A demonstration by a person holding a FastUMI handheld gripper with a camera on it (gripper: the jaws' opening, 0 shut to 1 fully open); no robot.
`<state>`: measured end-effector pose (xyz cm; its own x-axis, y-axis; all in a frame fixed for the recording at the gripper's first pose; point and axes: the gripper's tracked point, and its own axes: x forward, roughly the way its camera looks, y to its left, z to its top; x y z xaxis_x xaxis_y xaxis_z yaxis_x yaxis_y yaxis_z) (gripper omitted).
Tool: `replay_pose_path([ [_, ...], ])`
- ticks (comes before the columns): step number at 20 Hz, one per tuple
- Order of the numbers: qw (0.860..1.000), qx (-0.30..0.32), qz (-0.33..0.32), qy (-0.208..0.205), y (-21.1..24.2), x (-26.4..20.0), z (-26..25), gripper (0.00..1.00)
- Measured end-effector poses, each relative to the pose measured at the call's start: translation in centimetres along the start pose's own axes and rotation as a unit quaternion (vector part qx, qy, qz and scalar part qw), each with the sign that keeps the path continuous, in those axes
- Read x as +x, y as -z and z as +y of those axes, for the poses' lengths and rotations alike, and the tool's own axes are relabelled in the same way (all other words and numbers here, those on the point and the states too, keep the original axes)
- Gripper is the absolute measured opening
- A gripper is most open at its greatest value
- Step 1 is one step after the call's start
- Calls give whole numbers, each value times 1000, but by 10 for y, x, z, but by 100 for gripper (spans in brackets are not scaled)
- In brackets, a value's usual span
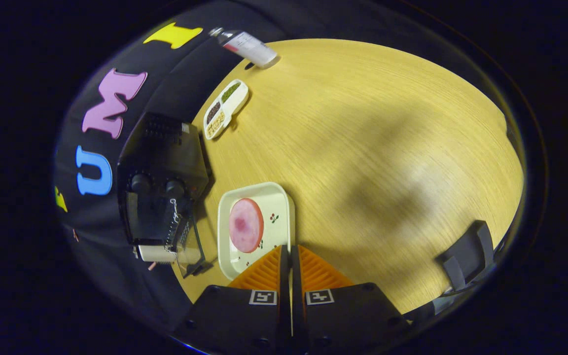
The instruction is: Open the toaster oven, put the food inside, and close the toaster oven door.
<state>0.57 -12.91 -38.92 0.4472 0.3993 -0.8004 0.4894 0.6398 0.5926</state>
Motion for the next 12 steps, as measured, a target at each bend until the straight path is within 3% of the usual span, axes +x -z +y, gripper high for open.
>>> replay_pose_path([
  [7,994,75,-57,-46,1,-39,8,7],
  [12,992,65,-55,-89,32,-54,60,7],
])
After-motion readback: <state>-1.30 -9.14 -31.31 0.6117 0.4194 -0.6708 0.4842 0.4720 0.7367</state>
